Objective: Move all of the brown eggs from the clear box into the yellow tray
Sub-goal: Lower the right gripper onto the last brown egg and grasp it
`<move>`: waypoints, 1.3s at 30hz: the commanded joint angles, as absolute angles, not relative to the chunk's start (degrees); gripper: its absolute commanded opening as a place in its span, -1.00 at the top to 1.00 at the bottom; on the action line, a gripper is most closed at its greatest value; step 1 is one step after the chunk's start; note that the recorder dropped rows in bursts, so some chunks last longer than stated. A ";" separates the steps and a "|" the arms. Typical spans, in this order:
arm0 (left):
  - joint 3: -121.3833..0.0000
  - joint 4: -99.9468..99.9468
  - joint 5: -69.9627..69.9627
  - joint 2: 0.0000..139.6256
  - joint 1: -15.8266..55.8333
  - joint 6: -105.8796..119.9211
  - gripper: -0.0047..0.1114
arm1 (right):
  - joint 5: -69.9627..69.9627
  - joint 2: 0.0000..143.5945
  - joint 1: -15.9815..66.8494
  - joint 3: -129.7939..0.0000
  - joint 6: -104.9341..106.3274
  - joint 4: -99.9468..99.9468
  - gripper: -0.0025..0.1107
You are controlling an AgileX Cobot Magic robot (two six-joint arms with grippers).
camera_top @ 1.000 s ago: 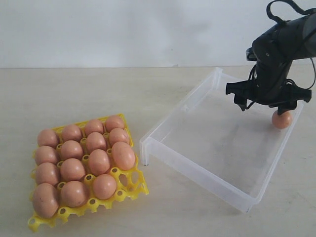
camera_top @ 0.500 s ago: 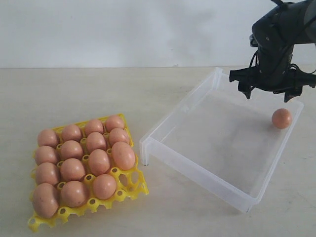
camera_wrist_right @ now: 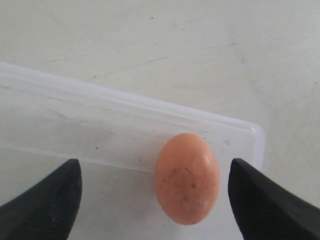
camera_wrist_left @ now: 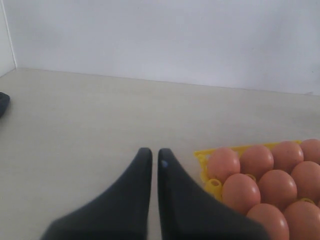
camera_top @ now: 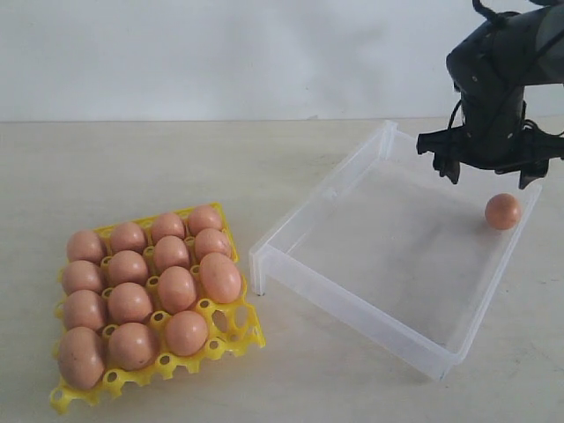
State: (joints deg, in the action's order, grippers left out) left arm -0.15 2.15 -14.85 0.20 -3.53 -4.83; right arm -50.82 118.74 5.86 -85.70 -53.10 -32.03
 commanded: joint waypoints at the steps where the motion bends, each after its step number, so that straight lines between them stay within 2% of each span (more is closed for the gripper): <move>1: 0.00 1.73 -14.37 0.00 -3.42 -4.93 0.85 | -51.84 121.34 5.04 -85.83 -53.63 -32.30 -0.31; 16: 0.00 1.73 -14.37 0.00 -3.42 -4.93 0.85 | -51.89 125.56 5.04 -85.83 -53.94 -32.41 -0.27; 24: 0.00 1.73 -14.37 0.00 -3.42 -4.93 0.85 | -52.90 126.86 5.04 -85.83 -53.86 -32.41 0.42; 28: 0.00 1.73 -14.37 0.00 -3.42 -4.93 0.85 | -55.38 126.86 5.04 -85.83 -52.85 -32.41 0.97; 35: 0.00 1.73 -14.37 0.00 -3.42 -4.93 0.85 | -57.03 125.86 5.17 -85.83 -47.63 -32.63 0.96; 39: 0.00 1.73 -14.37 0.00 -3.42 -4.93 0.85 | -52.55 121.47 5.25 -85.83 -46.50 -32.12 0.96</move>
